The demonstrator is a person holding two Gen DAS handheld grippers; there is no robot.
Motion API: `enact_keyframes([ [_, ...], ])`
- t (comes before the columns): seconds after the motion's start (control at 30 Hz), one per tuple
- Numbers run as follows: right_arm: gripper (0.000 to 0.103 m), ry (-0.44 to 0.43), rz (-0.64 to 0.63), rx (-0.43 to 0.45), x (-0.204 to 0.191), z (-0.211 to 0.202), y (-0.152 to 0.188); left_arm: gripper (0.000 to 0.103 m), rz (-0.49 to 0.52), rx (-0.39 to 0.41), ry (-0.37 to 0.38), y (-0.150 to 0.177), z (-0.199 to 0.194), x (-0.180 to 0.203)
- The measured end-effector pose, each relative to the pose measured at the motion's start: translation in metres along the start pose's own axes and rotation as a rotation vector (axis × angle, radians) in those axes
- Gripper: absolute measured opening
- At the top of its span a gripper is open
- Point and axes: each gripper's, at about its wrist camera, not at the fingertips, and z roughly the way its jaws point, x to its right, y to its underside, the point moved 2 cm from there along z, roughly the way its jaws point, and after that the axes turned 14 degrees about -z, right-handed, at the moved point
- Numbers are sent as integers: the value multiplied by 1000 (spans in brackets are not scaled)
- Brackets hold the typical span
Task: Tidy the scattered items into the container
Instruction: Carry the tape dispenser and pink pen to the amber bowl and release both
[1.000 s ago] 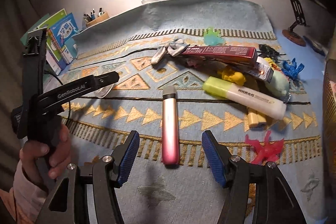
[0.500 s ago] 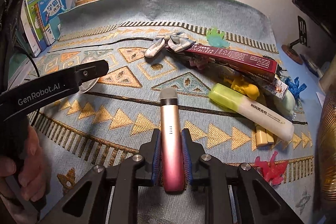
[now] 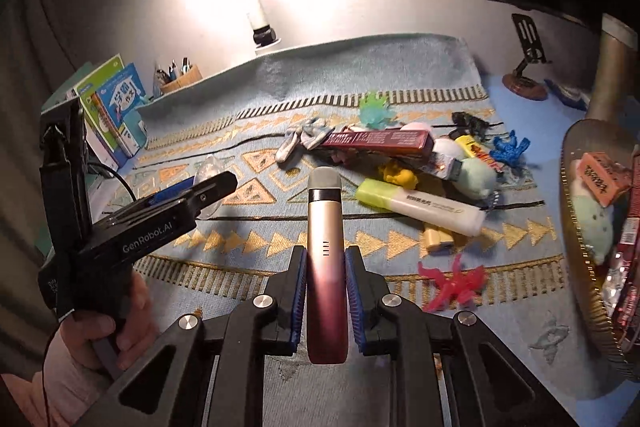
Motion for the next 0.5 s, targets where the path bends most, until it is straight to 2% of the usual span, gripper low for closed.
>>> enact_keyframes([
  [0.13, 19, 88, 63, 114, 34, -64, -1, 58, 42, 24, 88, -3, -22, 41],
  [0.3, 19, 227, 184, 242, 89, -140, 6, 58, 133, 53, 155, -6, -38, 96],
  [0.5, 19, 386, 305, 283, 145, -196, 24, 58, 202, 16, 269, -9, -34, 160],
])
